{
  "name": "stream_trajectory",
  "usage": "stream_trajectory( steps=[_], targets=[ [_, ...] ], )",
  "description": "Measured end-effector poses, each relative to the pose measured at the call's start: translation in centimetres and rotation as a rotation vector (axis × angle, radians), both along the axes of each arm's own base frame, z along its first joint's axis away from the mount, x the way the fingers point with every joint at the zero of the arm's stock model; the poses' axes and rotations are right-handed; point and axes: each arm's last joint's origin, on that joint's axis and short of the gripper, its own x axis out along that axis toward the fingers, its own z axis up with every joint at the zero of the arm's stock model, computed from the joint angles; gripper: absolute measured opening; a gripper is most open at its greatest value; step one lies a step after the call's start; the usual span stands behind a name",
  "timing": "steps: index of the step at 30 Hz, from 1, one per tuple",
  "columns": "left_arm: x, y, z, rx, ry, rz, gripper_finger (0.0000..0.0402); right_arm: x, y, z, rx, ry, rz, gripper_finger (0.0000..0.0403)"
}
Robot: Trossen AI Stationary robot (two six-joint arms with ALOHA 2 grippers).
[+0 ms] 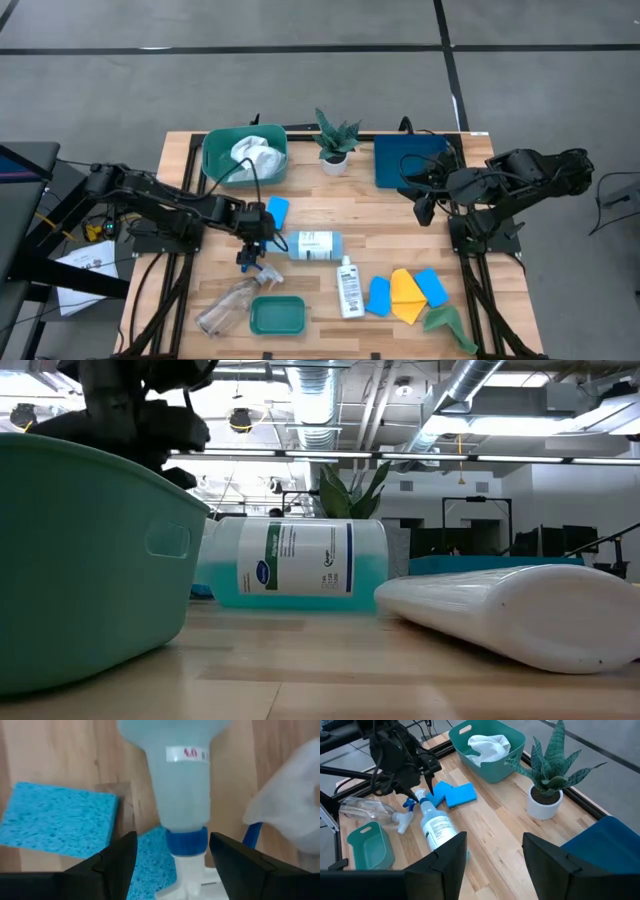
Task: Pick & Place Kitchen Items
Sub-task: Put the white spray bottle into the blue bin
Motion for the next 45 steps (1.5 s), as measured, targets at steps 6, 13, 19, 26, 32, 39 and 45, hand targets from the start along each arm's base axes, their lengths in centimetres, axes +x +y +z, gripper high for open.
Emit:
stream_trajectory(
  steps=[6,13,19,26,32,39,45],
  targets=[
    [0.4,-0.1,-0.8,-0.014,0.033,-0.011,0.0230,0.8,0.3,-0.4,-0.007,0.024,0.000,0.0185],
    [0.5,-0.2,-0.8,-0.020,0.025,-0.012,0.0211,1.5,0.7,-0.8,-0.009,0.047,0.015,0.0185],
    [0.6,-0.2,-0.8,-0.029,0.016,-0.015,0.0208,1.5,0.7,-0.7,-0.001,0.042,0.021,0.0185],
    [0.6,-0.2,-0.8,-0.032,0.018,-0.016,0.0209,1.5,0.7,-0.8,-0.001,0.042,0.021,0.0185],
    [0.6,-0.3,-0.8,-0.053,0.021,-0.024,0.0209,1.5,0.7,-0.8,-0.001,0.042,0.022,0.0185],
    [-0.1,0.0,-0.9,-0.079,0.096,0.080,0.0209,1.5,0.7,-0.8,0.003,0.044,0.025,0.0185],
    [-1.7,0.7,0.1,-0.160,0.140,0.405,0.0209,1.5,0.7,-0.8,0.005,0.044,0.027,0.0185]
  ],
)
